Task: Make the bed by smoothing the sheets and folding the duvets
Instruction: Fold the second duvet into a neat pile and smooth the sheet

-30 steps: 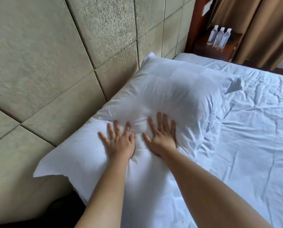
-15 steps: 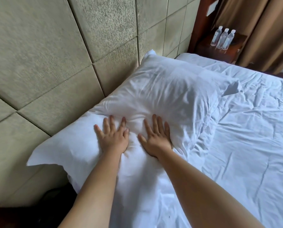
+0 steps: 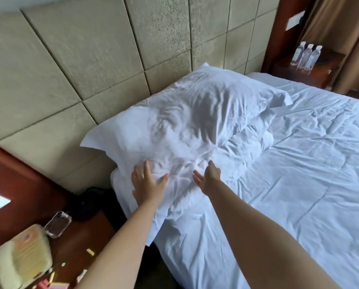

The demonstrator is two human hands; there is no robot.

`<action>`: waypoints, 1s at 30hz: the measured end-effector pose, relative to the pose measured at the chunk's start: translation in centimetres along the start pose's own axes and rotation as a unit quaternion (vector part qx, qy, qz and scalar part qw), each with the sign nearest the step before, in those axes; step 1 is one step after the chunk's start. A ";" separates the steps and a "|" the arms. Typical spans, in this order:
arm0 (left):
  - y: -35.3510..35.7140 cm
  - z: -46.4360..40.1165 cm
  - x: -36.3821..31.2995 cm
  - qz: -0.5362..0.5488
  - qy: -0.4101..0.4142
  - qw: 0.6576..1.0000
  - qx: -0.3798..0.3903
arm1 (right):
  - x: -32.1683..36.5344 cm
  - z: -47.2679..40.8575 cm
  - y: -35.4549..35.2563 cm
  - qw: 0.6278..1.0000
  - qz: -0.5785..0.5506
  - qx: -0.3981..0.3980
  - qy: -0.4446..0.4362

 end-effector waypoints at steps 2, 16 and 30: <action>-0.7 0.9 0.7 0.074 -0.122 0.990 -0.005 | -0.6 0.7 0.7 0.998 0.012 0.047 0.037; -2.2 5.0 4.1 0.275 -0.416 0.866 0.034 | -0.2 2.6 -2.1 0.917 0.287 0.030 -0.276; -0.8 6.0 3.9 0.314 -0.365 0.875 -0.061 | -9.8 0.1 -6.7 0.499 0.715 0.238 -0.427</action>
Point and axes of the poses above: each hand's wrist, its own z-axis away from the middle knuckle, its own y-axis out of the palm, x = y × z, the point moved 2 cm from there along -z, towards the middle knuckle, and after that the axes turned 15 degrees about -x, right-handed, at the moved point
